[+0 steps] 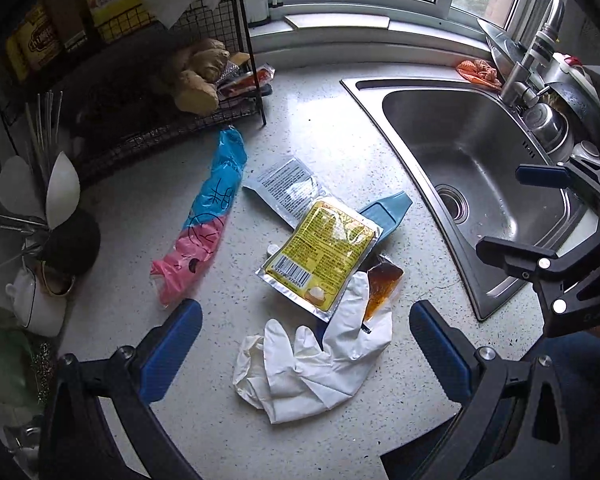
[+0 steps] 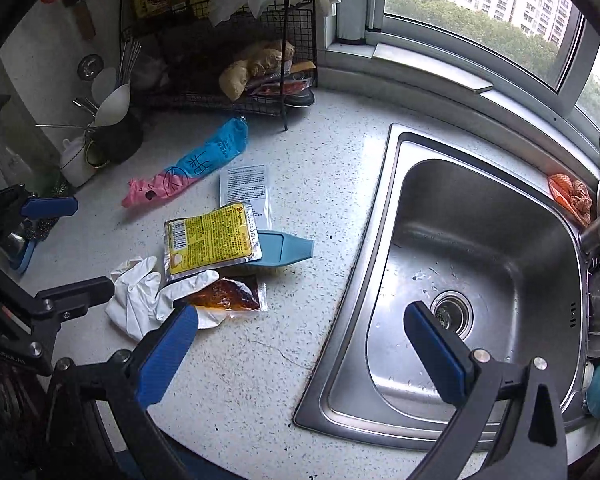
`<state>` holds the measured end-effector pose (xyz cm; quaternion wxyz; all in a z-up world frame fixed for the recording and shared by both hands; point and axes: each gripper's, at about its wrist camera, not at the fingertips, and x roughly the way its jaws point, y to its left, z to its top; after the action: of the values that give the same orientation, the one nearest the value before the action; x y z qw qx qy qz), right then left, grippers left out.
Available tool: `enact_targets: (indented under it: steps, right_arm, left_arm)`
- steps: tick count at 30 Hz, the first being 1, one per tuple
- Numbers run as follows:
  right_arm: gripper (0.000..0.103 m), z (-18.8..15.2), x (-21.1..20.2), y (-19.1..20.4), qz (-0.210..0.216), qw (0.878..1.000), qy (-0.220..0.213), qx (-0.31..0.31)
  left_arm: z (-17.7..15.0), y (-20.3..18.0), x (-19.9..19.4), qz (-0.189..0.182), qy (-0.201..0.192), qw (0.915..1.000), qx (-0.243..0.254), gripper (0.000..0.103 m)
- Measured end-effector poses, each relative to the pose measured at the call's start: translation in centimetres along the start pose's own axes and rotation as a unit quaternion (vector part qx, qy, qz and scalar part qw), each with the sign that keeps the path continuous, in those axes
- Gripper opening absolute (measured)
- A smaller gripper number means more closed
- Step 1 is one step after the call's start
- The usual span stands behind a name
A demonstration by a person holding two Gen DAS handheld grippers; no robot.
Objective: Collect trash
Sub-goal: 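Grasp the yellow snack pouch with the left tool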
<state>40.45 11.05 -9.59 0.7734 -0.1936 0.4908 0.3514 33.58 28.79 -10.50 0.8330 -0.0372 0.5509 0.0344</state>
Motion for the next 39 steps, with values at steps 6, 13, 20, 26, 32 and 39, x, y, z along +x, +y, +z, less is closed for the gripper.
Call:
enact_targets:
  steps: [6, 13, 20, 26, 32, 39]
  right_arm:
    - [0.103, 1.1, 2.5, -0.7, -0.02, 0.999, 0.03, 0.012]
    - [0.103, 2.4, 5.8, -1.4, -0.027, 0.997, 0.065, 0.022]
    - [0.103, 3.7, 7.3, -2.2, -0.025, 0.996, 0.086, 0.029]
    - [0.103, 3.6, 7.9, -2.6, -0.024, 0.994, 0.098, 0.034]
    - [0.103, 3.9, 7.9, -2.8, -0.025, 0.994, 0.095, 0.039]
    - [0.103, 3.5, 7.7, -2.4, -0.023, 0.995, 0.091, 0.03]
  left_arm:
    - [2.2, 0.6, 4.0, -0.034, 0.032, 0.9979, 0.045, 0.103]
    - [3.6, 1.1, 8.9, -0.05, 0.074, 0.9933, 0.074, 0.103]
    - [3.8, -0.2, 11.3, -0.073, 0.104, 0.985, 0.117, 0.1]
    - [4.2, -0.5, 12.8, -0.075, 0.114, 0.9821, 0.13, 0.097]
    - [4.6, -0.2, 12.5, -0.086, 0.108, 0.9839, 0.113, 0.078]
    - [4.3, 0.4, 11.8, -0.087, 0.099, 0.9863, 0.099, 0.065]
